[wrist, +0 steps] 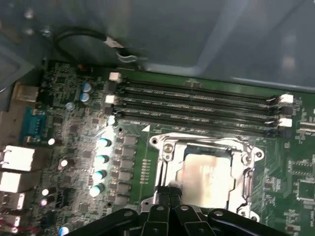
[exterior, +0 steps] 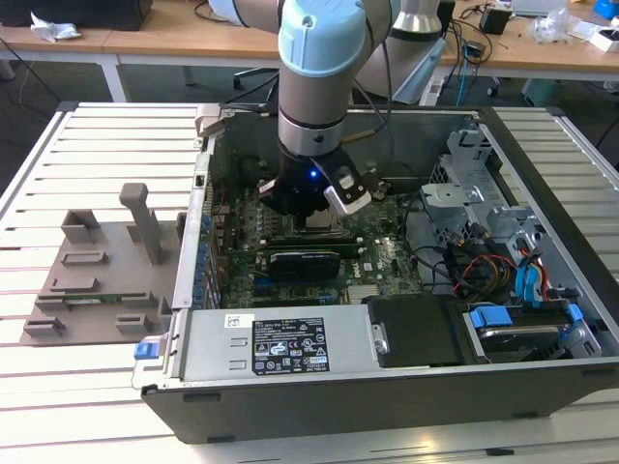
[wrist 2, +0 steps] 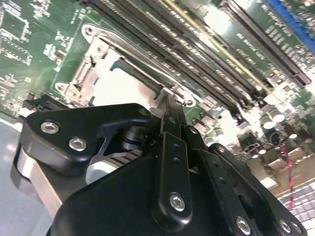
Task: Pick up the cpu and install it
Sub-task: 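Install the second cpu locking lever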
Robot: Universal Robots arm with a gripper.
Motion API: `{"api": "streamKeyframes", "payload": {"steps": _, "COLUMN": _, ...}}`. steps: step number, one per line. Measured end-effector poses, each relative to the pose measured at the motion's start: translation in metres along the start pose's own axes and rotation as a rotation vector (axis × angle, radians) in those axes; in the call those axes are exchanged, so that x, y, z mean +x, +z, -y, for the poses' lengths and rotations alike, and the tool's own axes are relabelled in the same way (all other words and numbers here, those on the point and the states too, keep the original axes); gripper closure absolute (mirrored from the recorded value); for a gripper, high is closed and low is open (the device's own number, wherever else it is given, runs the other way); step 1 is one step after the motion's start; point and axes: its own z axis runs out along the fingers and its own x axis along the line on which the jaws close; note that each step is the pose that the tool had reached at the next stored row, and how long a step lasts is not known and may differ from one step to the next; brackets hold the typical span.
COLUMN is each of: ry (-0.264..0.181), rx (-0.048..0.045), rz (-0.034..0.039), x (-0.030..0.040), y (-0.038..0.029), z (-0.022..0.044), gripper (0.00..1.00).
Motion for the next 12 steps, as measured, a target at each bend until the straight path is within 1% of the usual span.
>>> {"api": "streamKeyframes", "payload": {"steps": 1, "ry": 0.0, "rx": 0.0036, "rz": -0.0015, "x": -0.0019, "y": 0.0002, "z": -0.0018, "gripper": 0.89}}
{"api": "streamKeyframes", "payload": {"steps": 3, "ry": 0.001, "rx": 0.0183, "rz": -0.0106, "x": -0.009, "y": 0.001, "z": -0.0087, "gripper": 0.89}}
{"api": "streamKeyframes", "payload": {"steps": 4, "ry": 0.002, "rx": 0.0228, "rz": -0.0139, "x": -0.0109, "y": 0.0012, "z": -0.01, "gripper": 0.89}}
{"api": "streamKeyframes", "payload": {"steps": 6, "ry": 0.002, "rx": 0.0268, "rz": -0.018, "x": -0.0134, "y": 0.0012, "z": -0.0109, "gripper": 0.89}}
{"api": "streamKeyframes", "payload": {"steps": 7, "ry": 0.003, "rx": 0.0281, "rz": -0.0224, "x": -0.0154, "y": 0.0013, "z": -0.0112, "gripper": 0.89}}
{"api": "streamKeyframes", "payload": {"steps": 9, "ry": 0.003, "rx": 0.0292, "rz": -0.0274, "x": -0.0178, "y": 0.0013, "z": -0.0112, "gripper": 0.89}}
{"api": "streamKeyframes", "payload": {"steps": 11, "ry": 0.003, "rx": 0.0318, "rz": -0.0299, "x": -0.0195, "y": 0.0013, "z": -0.0114, "gripper": 0.89}}
{"api": "streamKeyframes", "payload": {"steps": 12, "ry": 0.004, "rx": 0.0359, "rz": -0.0309, "x": -0.0202, "y": 0.0012, "z": -0.0116, "gripper": 0.89}}
